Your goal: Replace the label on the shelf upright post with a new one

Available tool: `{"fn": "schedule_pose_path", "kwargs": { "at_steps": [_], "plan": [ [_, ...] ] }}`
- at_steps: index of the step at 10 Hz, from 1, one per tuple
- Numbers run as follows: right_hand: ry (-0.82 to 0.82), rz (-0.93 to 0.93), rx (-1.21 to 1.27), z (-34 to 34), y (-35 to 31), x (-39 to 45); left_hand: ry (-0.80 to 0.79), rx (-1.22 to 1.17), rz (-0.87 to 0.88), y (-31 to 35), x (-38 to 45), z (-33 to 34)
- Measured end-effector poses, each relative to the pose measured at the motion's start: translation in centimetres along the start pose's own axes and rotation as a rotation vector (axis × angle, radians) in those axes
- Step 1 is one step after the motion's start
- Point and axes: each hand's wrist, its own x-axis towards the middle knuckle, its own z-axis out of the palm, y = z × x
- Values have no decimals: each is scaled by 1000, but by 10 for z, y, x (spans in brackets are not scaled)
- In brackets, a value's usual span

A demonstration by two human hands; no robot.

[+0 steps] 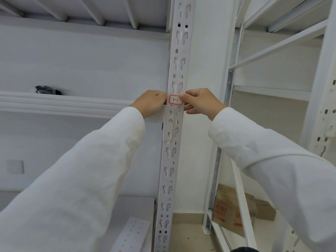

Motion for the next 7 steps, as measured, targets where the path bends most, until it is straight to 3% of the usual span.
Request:
{"fn": "schedule_pose_path", "kwargs": {
  "at_steps": [3,6,7],
  "plan": [
    [-48,-39,8,3,4,-15,28,16,6,-2,-1,1],
    [-120,61,52,-2,2,-15,66,63,49,-4,-2,3],
    [33,17,28,-2,12,-22,206,120,150,-5,-12,10]
  ]
}}
